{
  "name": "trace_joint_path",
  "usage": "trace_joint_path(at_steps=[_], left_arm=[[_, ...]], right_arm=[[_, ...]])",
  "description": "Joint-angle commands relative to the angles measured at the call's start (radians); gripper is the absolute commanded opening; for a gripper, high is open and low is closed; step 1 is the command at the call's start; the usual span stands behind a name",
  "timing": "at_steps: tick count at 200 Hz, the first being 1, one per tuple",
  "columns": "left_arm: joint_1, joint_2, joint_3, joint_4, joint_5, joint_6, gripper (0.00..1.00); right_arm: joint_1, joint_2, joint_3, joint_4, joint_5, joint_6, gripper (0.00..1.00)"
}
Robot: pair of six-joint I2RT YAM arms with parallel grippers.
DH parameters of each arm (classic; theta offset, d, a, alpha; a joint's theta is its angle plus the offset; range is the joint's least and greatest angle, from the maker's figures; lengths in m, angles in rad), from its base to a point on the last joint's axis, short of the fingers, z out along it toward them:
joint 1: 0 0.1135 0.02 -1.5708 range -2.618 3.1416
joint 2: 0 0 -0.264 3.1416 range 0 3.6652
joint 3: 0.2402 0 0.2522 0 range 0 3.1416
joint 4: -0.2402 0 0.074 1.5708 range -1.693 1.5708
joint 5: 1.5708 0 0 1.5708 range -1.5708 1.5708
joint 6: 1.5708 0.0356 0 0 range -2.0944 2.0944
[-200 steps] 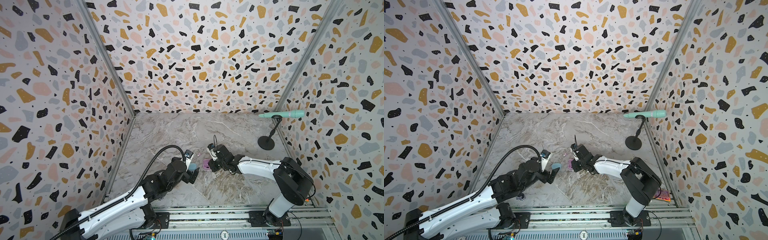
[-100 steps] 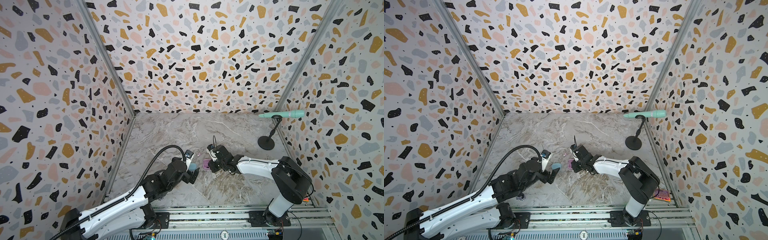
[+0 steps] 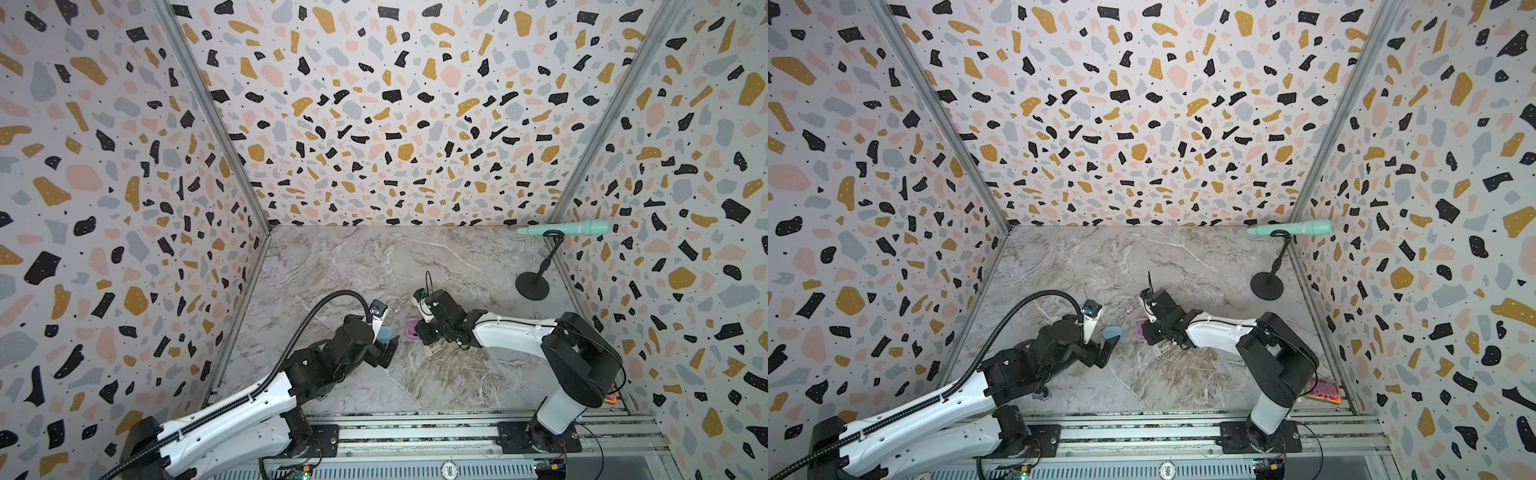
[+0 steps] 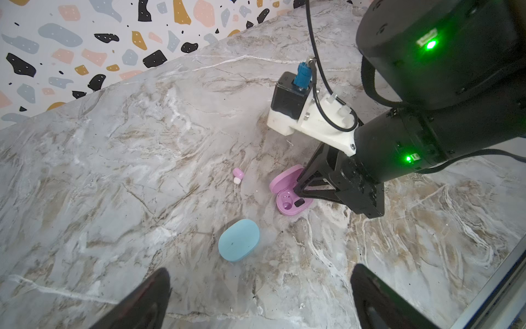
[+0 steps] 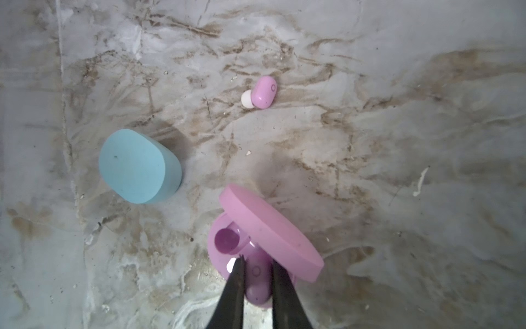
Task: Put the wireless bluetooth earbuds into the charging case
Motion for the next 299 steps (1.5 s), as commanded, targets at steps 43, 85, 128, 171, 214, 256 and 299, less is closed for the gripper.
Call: trace_joint_path(at_steps=[43, 85, 128, 171, 214, 256, 299], left_arm=[[-0.002, -0.005, -0.004, 0.026, 0.012, 0.009, 1.0], [-0.002, -0.004, -0.004, 0.027, 0.012, 0.008, 1.0], [-0.002, -0.003, -0.004, 0.027, 0.014, 0.008, 1.0], [-0.002, -0.002, -0.005, 0.027, 0.015, 0.009, 1.0], [-0.002, -0.001, -0.004, 0.027, 0.017, 0.008, 1.0], [-0.002, -0.001, -0.005, 0.027, 0.018, 0.009, 1.0], [-0.002, -0.001, -0.004, 0.027, 0.02, 0.009, 1.0]], right_arm=[[-0.001, 0.009, 0.0, 0.015, -0.007, 0.01, 0.16], [-0.001, 0.015, -0.006, 0.022, -0.006, 0.013, 0.17], [0.0, 0.014, -0.015, 0.026, 0.001, 0.013, 0.17], [0.0, 0.015, -0.026, 0.028, 0.005, 0.015, 0.16], [0.003, 0.02, -0.032, 0.028, 0.011, 0.015, 0.18], [0.008, 0.015, -0.03, 0.022, 0.023, 0.015, 0.22], [0.009, -0.001, -0.033, 0.016, 0.034, 0.015, 0.28]])
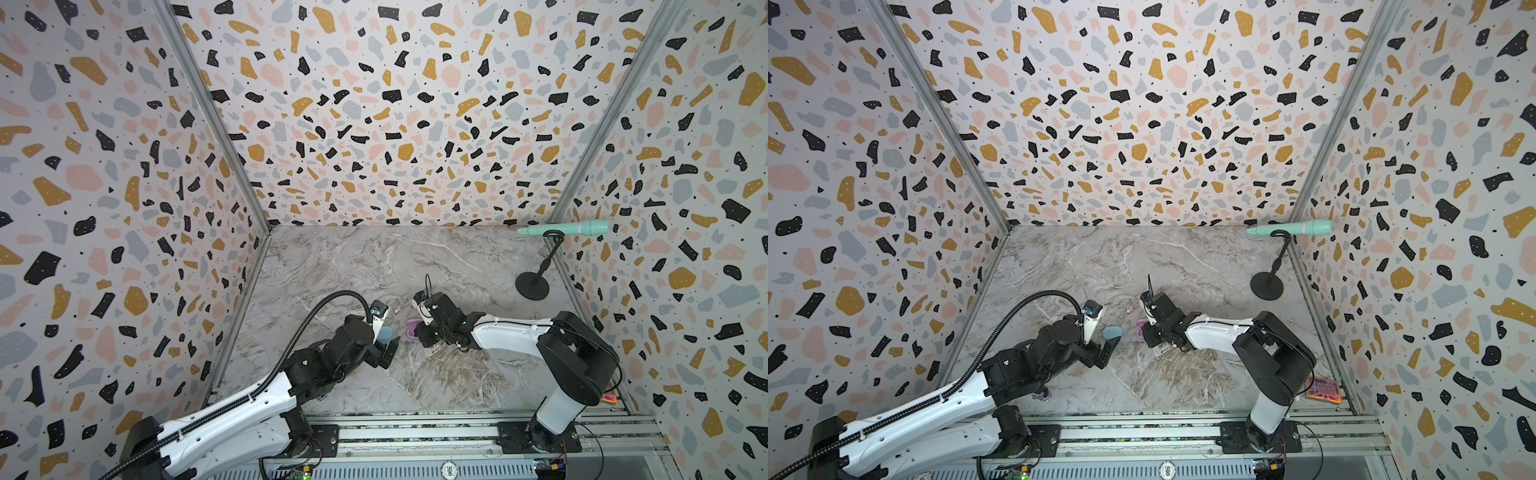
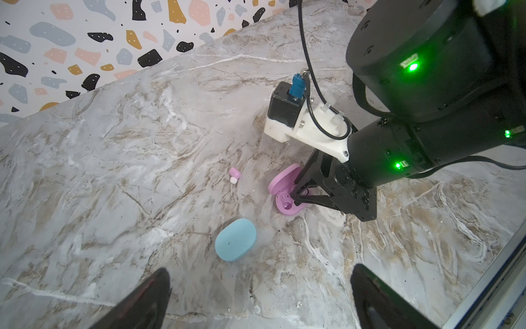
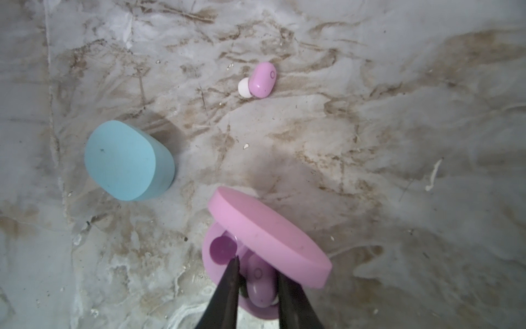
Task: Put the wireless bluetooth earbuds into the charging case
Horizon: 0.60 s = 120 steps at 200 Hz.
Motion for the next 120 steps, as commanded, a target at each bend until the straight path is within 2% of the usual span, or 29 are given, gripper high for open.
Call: trace_joint_path(at_steps=[1, 120], left_arm=[[-0.003, -0.001, -0.005, 0.027, 0.005, 0.006, 1.0], [-0.002, 0.0, -0.005, 0.027, 0.011, 0.007, 1.0]], right_arm=[[0.006, -0.016, -0.01, -0.018, 0.022, 0.004, 0.28], [0.011, -0.077, -0.022, -0.037, 0.04, 0.032, 0.35]])
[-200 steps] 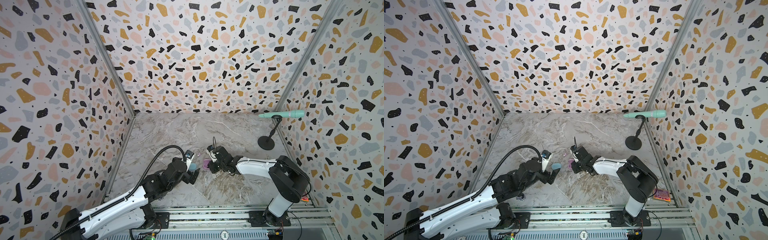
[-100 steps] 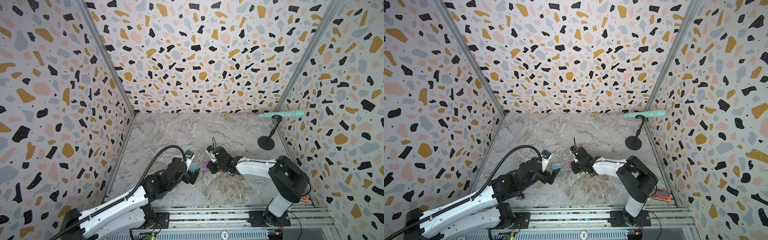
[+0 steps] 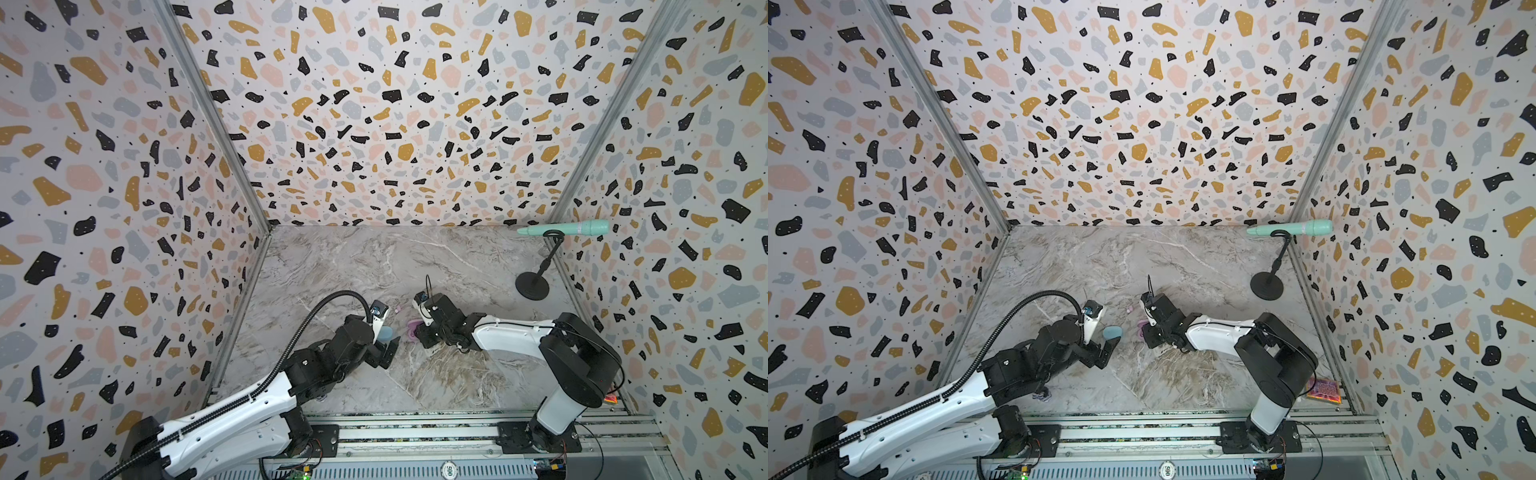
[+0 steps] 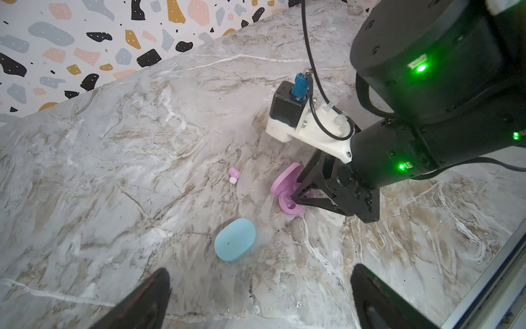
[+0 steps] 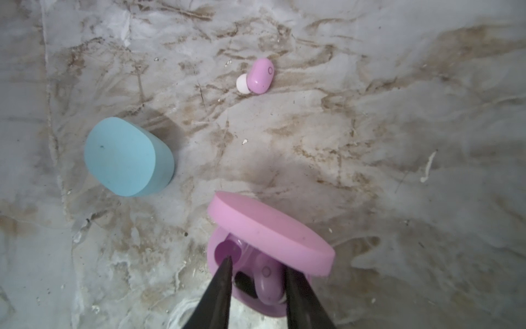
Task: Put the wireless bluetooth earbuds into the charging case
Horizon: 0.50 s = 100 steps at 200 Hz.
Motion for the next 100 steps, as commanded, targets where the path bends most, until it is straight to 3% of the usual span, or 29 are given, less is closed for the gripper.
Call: trace_joint_path(at_steps=[1, 100], left_arm=[[-0.002, 0.001, -0.004, 0.028, 0.008, 0.007, 1.0], [-0.002, -0.003, 0.001, 0.025, 0.017, 0.006, 1.0]], right_arm=[[0.003, -0.056, -0.011, -0.023, 0.018, 0.019, 0.35], [0.012, -0.113, -0.016, -0.052, 0.005, 0.033, 0.4]])
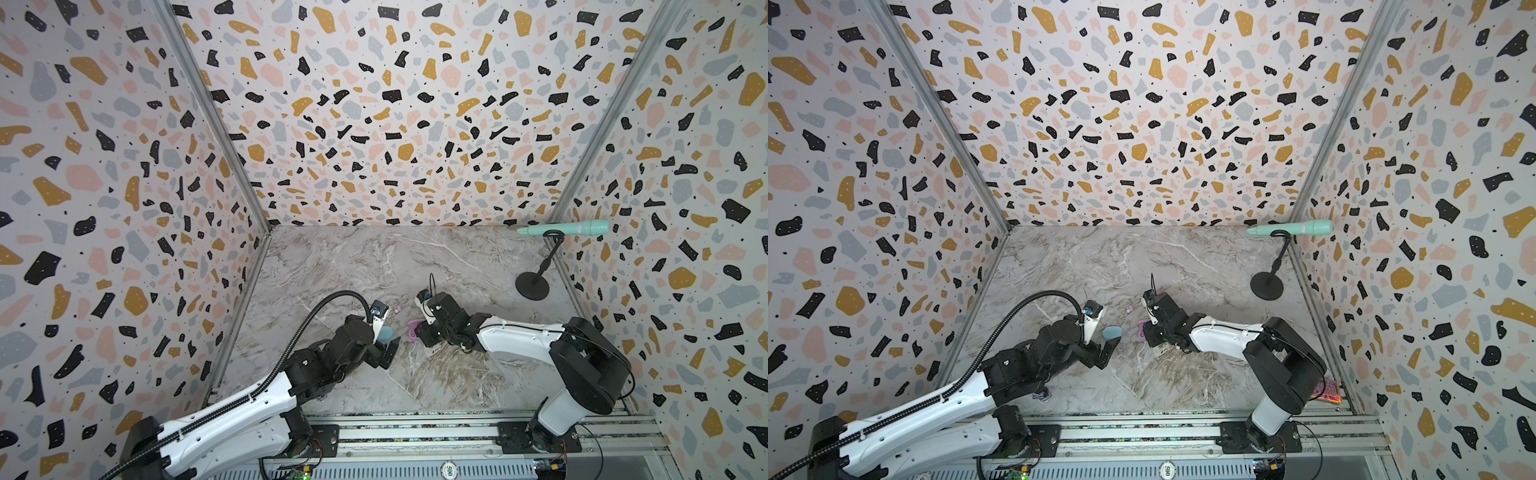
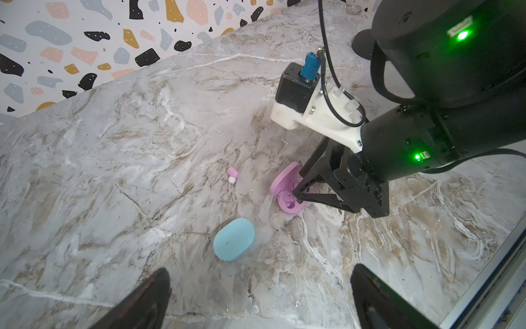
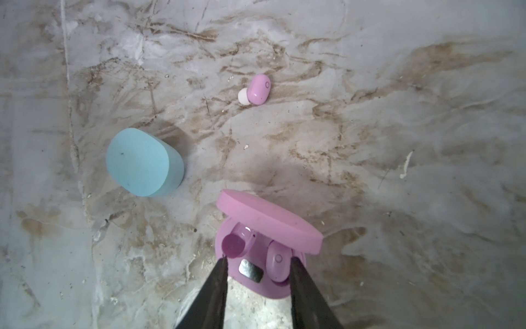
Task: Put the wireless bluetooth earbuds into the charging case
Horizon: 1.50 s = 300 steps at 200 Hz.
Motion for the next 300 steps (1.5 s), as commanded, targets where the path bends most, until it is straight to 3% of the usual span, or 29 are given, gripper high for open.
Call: trace_joint_path(at_steps=[1, 40, 73, 113, 161, 186, 236, 300], left_arm=[[-0.002, -0.005, 0.003, 0.025, 0.012, 0.007, 1.0], [-0.001, -0.055, 0.001, 0.034, -0.02, 0.008, 1.0], [0.004, -0.08, 0.008, 0.035, -0.078, 0.004, 1.0], [0.012, -0.129, 0.001, 0.037, -0.189, -0.006, 1.0], [0.014, -0.154, -0.007, 0.038, -0.22, -0.009, 1.0], [0.013, -0.148, -0.009, 0.036, -0.217, -0.008, 1.0], [0.014, -0.137, -0.01, 0.036, -0.201, -0.008, 1.0], [0.013, -0.129, -0.011, 0.039, -0.195, -0.005, 1.0]], right_arm=[[0.009, -0.062, -0.006, -0.038, 0.001, 0.014, 0.4], [0.041, -0.134, -0.01, -0.045, -0.021, 0.069, 0.5], [0.044, -0.149, 0.029, -0.099, -0.017, 0.171, 0.67], [0.044, -0.108, 0.12, -0.158, 0.013, 0.273, 0.73], [0.044, 0.037, 0.324, -0.253, 0.029, 0.269, 0.7], [0.03, 0.11, 0.413, -0.279, 0.038, 0.216, 0.63], [-0.057, 0.235, 0.505, -0.288, -0.053, 0.145, 0.45], [-0.067, 0.343, 0.565, -0.302, -0.057, 0.085, 0.39]])
